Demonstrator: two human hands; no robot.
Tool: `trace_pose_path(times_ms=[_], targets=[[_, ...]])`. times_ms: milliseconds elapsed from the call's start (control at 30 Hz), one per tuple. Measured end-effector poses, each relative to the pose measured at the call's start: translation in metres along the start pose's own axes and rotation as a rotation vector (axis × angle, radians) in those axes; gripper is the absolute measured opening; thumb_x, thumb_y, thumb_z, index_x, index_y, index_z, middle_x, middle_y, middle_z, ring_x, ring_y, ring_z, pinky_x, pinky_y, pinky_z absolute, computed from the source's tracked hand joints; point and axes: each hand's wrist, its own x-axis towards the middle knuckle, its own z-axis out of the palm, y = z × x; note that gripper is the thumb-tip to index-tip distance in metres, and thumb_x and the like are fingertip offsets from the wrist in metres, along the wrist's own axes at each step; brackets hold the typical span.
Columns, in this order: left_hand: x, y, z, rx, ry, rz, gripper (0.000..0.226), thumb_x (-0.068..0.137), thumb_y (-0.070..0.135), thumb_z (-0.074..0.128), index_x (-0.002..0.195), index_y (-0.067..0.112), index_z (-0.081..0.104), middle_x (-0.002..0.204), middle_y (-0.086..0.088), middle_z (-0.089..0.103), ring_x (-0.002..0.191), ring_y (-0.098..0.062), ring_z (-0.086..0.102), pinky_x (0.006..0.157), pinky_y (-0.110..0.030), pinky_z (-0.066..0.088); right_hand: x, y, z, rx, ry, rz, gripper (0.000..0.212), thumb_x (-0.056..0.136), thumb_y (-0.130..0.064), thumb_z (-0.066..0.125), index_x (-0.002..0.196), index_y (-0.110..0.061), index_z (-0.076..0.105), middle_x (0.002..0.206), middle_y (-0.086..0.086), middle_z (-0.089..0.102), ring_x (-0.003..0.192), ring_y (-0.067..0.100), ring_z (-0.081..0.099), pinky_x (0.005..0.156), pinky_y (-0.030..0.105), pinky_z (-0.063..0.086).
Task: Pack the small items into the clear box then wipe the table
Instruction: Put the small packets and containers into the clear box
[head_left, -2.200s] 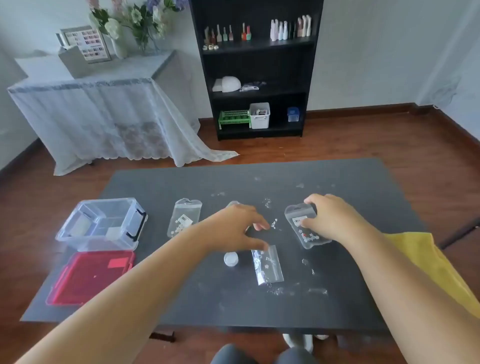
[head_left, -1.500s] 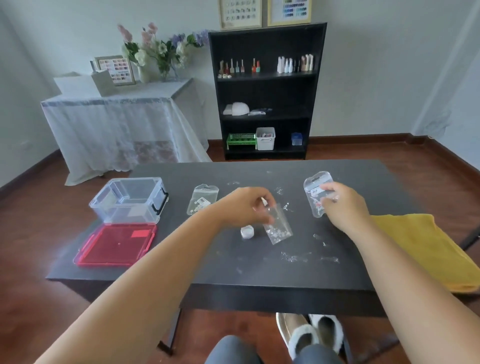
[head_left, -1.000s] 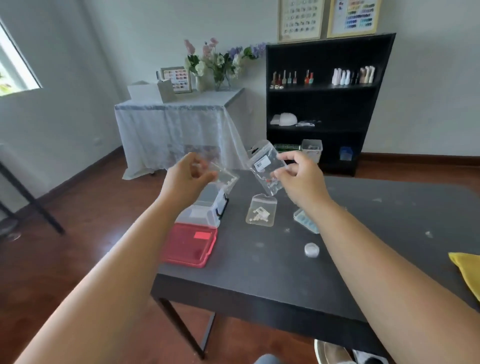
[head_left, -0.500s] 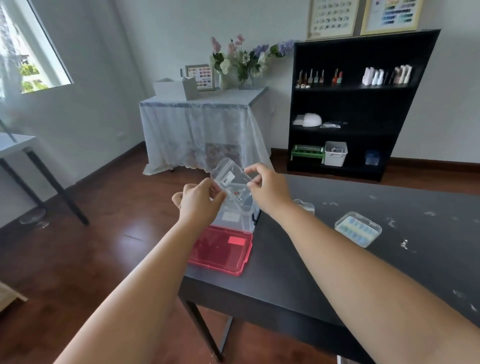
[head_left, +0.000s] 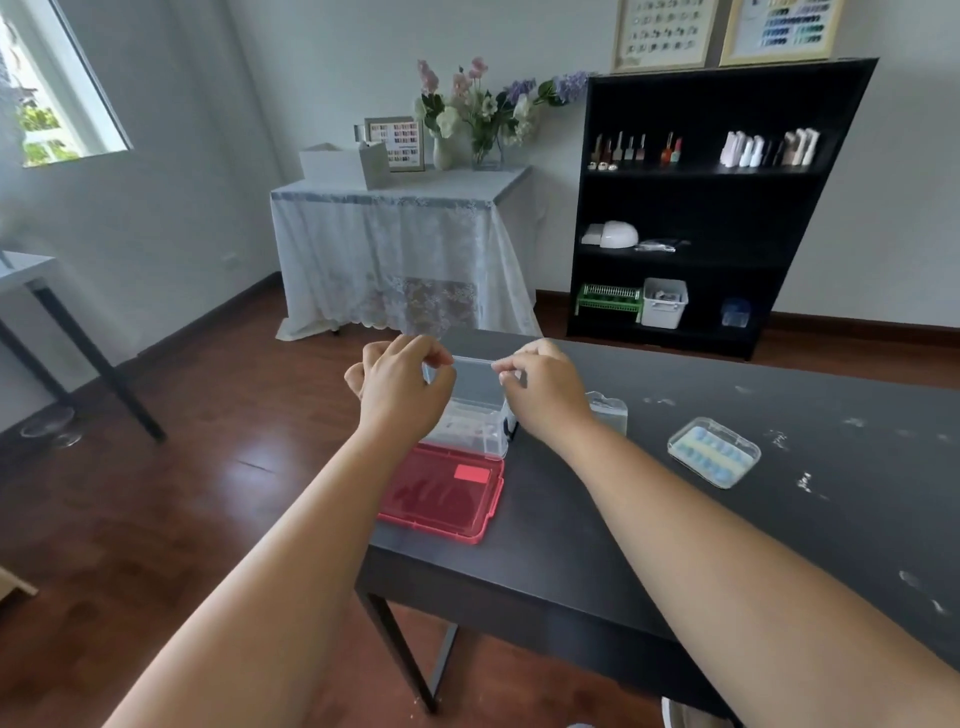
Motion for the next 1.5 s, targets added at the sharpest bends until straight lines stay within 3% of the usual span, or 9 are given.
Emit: trace_pose_path(times_ms=[167,367,533,667,867,1000,1133,1267,1500], targets=[[-0.005,0.044,0.005,-0.084,-0.063,0.145,0.009,0.082,0.034,0.053,0.084,0.037,0.061,0.093,0.020,0.059,0.100,-0.011,0.034,0.080,-0.032,0.017,-0.025,0.027,-0.061,-0.074,-0.018,0.042,0.022,0.090,-0.020,0.055,0.106,-0.030,0.067,0.102,-0.005,0.054,0.080,0.004,0.049,0.061,0.016,0.032],[-0.025,0.102,0.033,-0.162,-0.299,0.451,0.018,0.082,0.017,0.058,0.097,0.017,0.067,0.097,-0.001,0.061,0.092,-0.024,0.056,0.079,-0.036,0.047,-0.078,0.071,-0.140,-0.254,-0.277,0.275,0.022,0.084,-0.032,0.066,0.103,-0.040,0.061,0.094,-0.011,0.060,0.081,0.007,0.058,0.062,0.023,0.041],[-0.033,0.125,0.072,0.100,-0.586,0.248,0.030,0.086,0.023,0.056,0.116,0.018,0.059,0.116,-0.008,0.057,0.103,-0.029,0.056,0.081,-0.038,0.049,-0.115,0.095,-0.160,-0.321,-0.488,0.323,0.048,0.075,-0.045,0.072,0.117,-0.052,0.051,0.105,-0.019,0.052,0.089,0.000,0.053,0.077,0.025,0.042],[-0.041,0.131,0.090,0.164,-0.650,0.078,0.044,0.085,0.029,0.054,0.127,0.018,0.048,0.116,-0.017,0.054,0.103,-0.037,0.054,0.073,-0.038,0.044,-0.128,0.104,-0.155,-0.337,-0.386,0.264,0.040,0.075,-0.043,0.067,0.113,-0.046,0.058,0.106,-0.017,0.054,0.088,-0.001,0.052,0.077,0.025,0.044],[-0.045,0.135,0.094,-0.002,-0.689,-0.104,0.060,0.077,0.032,0.071,0.127,0.030,0.038,0.117,-0.013,0.042,0.102,-0.037,0.050,0.084,-0.043,0.046,-0.134,0.107,-0.143,-0.354,-0.340,0.187,0.028,0.079,-0.023,0.063,0.102,-0.037,0.067,0.096,-0.017,0.060,0.082,0.000,0.052,0.069,0.017,0.040],[-0.047,0.132,0.083,-0.220,-0.608,-0.098,0.046,0.077,0.017,0.068,0.116,0.030,0.047,0.113,-0.008,0.046,0.081,-0.022,0.051,0.059,-0.027,0.039,-0.132,0.103,-0.137,-0.251,-0.256,0.159,0.031,0.076,-0.017,0.059,0.098,-0.038,0.066,0.085,-0.014,0.062,0.078,0.004,0.054,0.070,0.018,0.044],[-0.045,0.126,0.056,-0.349,-0.426,-0.055,0.027,0.080,0.020,0.065,0.104,0.030,0.059,0.112,0.003,0.057,0.097,-0.015,0.053,0.073,-0.026,0.038,-0.116,0.086,-0.130,-0.072,-0.122,0.099,0.030,0.077,-0.011,0.060,0.096,-0.034,0.064,0.088,-0.010,0.062,0.080,0.009,0.057,0.072,0.022,0.047],[-0.036,0.104,0.018,-0.498,-0.236,-0.038,0.022,0.080,0.024,0.068,0.099,0.035,0.064,0.086,0.012,0.061,0.061,0.002,0.056,0.061,-0.020,0.043,-0.089,0.056,-0.111,0.025,0.005,-0.009,0.023,0.077,-0.014,0.067,0.092,-0.031,0.065,0.089,-0.010,0.061,0.080,-0.001,0.057,0.064,0.010,0.042],[-0.004,0.026,-0.025,-0.483,-0.103,-0.093,0.034,0.082,0.012,0.063,0.103,0.037,0.054,0.083,0.016,0.068,0.059,-0.011,0.057,0.052,-0.017,0.046,-0.036,-0.001,-0.063,0.187,0.029,-0.150,0.017,0.079,-0.015,0.070,0.094,-0.024,0.066,0.090,-0.004,0.065,0.078,0.009,0.059,0.072,0.019,0.049]])
